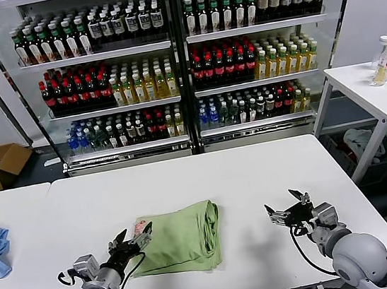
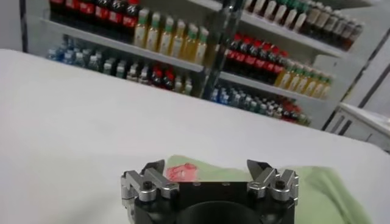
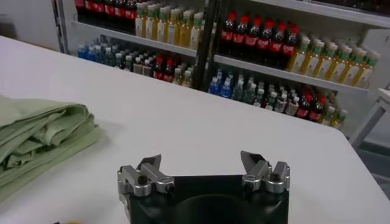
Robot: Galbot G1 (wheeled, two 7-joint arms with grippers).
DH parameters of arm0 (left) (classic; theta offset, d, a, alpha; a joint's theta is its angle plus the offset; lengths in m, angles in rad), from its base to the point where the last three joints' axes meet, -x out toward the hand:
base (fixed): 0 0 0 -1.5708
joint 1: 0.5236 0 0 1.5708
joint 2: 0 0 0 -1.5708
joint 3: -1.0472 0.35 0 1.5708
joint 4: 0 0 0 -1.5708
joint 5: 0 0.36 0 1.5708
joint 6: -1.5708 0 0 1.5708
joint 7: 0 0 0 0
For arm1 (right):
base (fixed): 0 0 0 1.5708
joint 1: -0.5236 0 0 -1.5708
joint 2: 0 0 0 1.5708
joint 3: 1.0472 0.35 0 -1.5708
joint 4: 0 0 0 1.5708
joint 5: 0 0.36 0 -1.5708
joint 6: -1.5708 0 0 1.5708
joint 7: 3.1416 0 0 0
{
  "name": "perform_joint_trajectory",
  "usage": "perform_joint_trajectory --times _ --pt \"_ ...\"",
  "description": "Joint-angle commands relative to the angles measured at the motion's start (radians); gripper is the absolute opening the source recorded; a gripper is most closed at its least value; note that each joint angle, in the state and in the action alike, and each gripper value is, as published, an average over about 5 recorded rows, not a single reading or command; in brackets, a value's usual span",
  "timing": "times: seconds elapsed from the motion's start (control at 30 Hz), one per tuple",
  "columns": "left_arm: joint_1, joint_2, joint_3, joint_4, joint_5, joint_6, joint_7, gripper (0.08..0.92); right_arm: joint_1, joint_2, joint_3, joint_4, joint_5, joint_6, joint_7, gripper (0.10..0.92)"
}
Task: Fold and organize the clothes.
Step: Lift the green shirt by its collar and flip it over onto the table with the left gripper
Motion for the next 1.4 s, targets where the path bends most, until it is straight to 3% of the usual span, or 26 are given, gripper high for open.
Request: perform_joint_trajectory --times 0.03,0.4,0.6,1.4 --pt "-0.003 -0.013 -0.023 0.065 -0.092 0.037 0.026 0.823 -0.004 -0.001 0.006 0.007 0.000 -0.001 0.000 0.822" --pt "0.000 -0.042 -0.003 0.097 -0.089 0.041 0.036 0.823 -0.011 -0.001 0.018 0.013 0.001 -0.002 -0.001 0.823" --pt "0.020 -0.068 -0.006 0.064 -0.210 0.041 0.044 0.801 -0.010 -0.001 0.019 0.014 0.002 -0.003 0.000 0.823" --pt "-0.011 -0.147 -0.115 0.067 -0.532 0.015 0.029 0.122 -0.031 -0.012 0.054 0.032 0.009 -0.005 0.005 0.823"
